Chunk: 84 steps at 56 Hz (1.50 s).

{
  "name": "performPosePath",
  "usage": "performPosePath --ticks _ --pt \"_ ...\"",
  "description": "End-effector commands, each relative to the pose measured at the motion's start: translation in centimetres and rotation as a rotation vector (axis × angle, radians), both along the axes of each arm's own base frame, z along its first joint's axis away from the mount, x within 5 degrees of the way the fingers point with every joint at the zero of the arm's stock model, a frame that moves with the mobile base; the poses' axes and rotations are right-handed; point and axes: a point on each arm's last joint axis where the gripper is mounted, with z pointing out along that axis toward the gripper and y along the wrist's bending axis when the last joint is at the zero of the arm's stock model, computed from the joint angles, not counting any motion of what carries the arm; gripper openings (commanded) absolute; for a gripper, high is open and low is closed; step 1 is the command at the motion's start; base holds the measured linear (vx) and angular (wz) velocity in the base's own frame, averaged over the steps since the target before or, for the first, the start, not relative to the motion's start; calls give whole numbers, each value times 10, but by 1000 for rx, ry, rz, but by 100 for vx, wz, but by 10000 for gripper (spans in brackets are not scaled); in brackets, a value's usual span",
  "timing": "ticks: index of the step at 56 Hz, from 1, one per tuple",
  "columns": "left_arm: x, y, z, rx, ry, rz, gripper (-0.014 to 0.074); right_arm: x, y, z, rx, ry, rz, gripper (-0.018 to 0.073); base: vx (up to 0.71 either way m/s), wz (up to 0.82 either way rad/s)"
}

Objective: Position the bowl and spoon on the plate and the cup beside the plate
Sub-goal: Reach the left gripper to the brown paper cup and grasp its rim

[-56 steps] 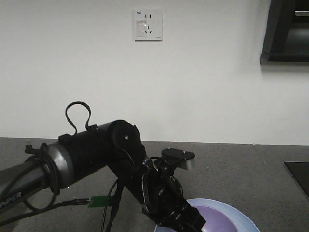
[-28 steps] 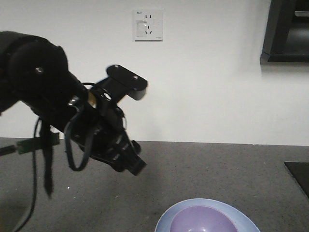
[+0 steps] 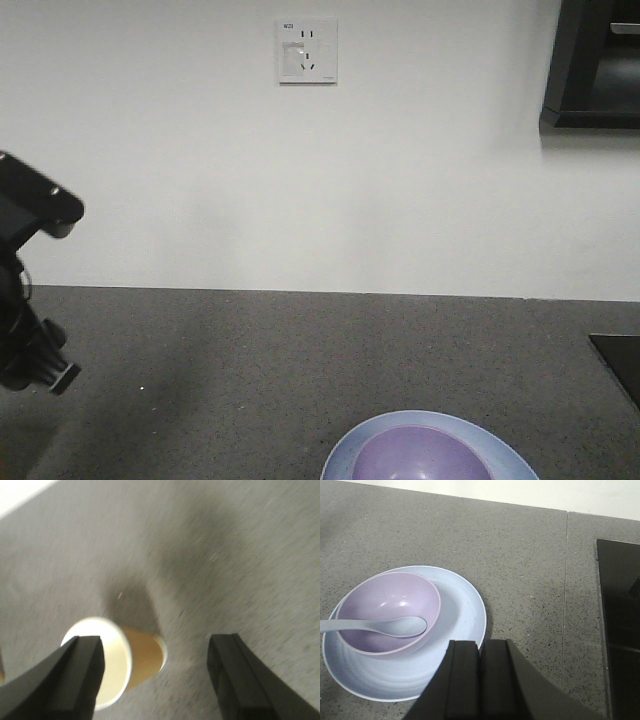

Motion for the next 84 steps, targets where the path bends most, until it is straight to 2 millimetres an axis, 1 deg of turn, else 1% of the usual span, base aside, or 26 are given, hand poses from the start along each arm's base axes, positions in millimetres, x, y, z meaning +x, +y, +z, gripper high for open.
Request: performPosePath --ticks 1,8,18,32,41,47,51,55,57,62,63,66,71,77,81,84 --pt "-3 20 -1 22 -21 72 551 3 -1 15 -4 -109 -1 -9 0 0" --pt "2 38 -20 39 16 132 551 3 -1 15 -4 -110 -1 -9 0 0" --pt "8 53 -36 39 28 175 551 4 0 16 -1 -125 -2 -9 0 0" --pt "12 58 -56 -15 45 183 550 4 0 17 1 -136 -2 -9 0 0" --pt "24 55 -70 -10 89 175 523 4 0 17 0 -135 -2 -9 0 0" --pt "32 52 -81 -19 122 169 485 4 0 17 0 -135 -2 -9 0 0" --pt "37 50 -86 -24 135 154 442 4 0 17 0 -135 -2 -9 0 0" --pt "40 47 -92 -27 158 134 361 4 0 17 0 -135 -2 -9 0 0" --pt "41 46 -94 -31 167 126 302 4 0 17 0 -135 -2 -9 0 0" --pt "41 44 -94 -45 171 112 132 4 0 17 0 -135 -2 -9 0 0" --pt "41 44 -93 -47 169 108 83 4 0 17 0 -135 -2 -9 0 0" --pt "40 43 -92 -49 171 92 -10 4 0 17 0 -135 -2 -9 0 0" --pt "38 41 -85 -66 165 82 -8 4 0 17 0 -135 -2 -9 0 0" --pt "34 38 -68 -110 130 55 -8 4 0 17 1 -136 -2 -9 0 0" --pt "30 33 -51 -144 96 21 -7 4 0 17 1 -139 -2 -9 0 0" --pt "26 25 -35 -170 63 -36 -5 4 0 18 2 -144 -2 -9 0 0"
